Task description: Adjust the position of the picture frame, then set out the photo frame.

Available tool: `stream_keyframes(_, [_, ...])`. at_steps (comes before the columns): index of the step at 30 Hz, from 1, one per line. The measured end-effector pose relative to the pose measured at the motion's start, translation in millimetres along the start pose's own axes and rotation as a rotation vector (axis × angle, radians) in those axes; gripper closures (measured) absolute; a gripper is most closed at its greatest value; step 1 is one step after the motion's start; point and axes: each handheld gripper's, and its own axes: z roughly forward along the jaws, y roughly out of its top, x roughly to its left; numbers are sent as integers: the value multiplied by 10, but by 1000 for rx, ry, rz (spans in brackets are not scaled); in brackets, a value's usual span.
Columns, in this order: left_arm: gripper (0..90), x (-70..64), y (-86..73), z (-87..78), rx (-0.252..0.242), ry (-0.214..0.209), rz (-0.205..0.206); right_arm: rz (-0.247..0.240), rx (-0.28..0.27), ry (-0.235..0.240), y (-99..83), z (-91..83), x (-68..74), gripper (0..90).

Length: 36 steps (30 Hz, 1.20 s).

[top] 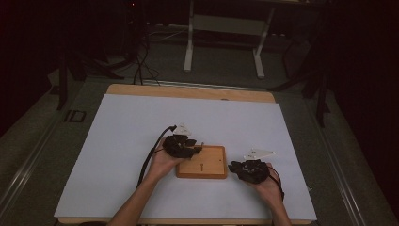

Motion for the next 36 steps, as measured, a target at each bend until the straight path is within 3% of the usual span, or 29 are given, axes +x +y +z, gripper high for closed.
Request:
stream_keyframes(12, [552,-9,-116,-139,-21,20,-15,8,-19,-21,10,-17,-21,632])
stream_keyframes(21, [550,-68,-316,-278,-57,32,-21,14,-40,-54,69,-25,-52,534])
stream_keyframes(36, [537,-163,-557,-432,-15,72,-1,5,-56,-43,149,-43,-57,529])
